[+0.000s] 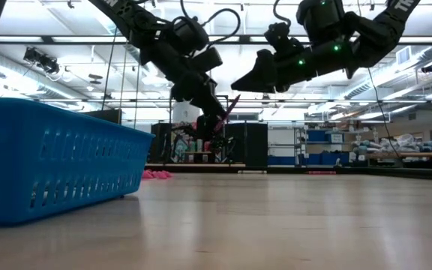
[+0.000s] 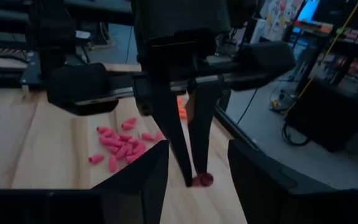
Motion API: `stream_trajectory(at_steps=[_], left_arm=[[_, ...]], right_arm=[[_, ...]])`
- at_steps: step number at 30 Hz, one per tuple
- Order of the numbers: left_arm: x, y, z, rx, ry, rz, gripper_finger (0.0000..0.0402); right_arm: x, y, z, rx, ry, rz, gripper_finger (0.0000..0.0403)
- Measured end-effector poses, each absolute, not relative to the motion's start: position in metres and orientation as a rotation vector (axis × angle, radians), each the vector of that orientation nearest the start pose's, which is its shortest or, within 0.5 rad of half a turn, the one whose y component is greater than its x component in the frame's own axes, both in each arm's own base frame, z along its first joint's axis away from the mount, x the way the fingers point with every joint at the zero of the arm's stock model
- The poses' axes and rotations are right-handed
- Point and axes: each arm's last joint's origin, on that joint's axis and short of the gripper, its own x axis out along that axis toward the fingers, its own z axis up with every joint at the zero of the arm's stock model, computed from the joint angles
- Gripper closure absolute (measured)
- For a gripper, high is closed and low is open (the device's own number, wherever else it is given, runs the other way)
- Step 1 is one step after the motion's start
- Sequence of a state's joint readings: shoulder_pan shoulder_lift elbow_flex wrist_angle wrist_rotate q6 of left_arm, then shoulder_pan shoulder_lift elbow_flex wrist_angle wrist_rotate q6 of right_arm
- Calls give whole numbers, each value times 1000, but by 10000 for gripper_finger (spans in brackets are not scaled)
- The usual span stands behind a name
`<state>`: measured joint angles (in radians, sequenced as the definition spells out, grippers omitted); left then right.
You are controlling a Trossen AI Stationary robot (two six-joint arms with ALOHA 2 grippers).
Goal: Sort crayons
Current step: Put the red crayon into the right blue bin
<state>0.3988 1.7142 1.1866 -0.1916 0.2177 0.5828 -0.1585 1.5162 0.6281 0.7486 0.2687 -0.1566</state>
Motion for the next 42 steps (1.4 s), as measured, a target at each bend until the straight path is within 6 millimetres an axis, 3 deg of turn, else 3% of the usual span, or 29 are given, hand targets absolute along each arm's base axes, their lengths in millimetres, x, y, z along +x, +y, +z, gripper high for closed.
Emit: stream_trajectory(at_steps=[16,27,31,34,42], left_arm=[[354,138,243,285,517,-99,386],[355,138,245,296,495,-94,386],[355,138,244,298,497,-95,384],[355,138,244,296,501,-96,362],[351,133,238,262,589,-98,243]], right_arm=[[297,-56,206,-182,130,-457,234],[293,-56,200,-184,154,-467,344],[293,-56,200,-184,155,-454,365],[293,-56,199,-185,158,-451,365],[293,-50,198,-188,188,-416,359]])
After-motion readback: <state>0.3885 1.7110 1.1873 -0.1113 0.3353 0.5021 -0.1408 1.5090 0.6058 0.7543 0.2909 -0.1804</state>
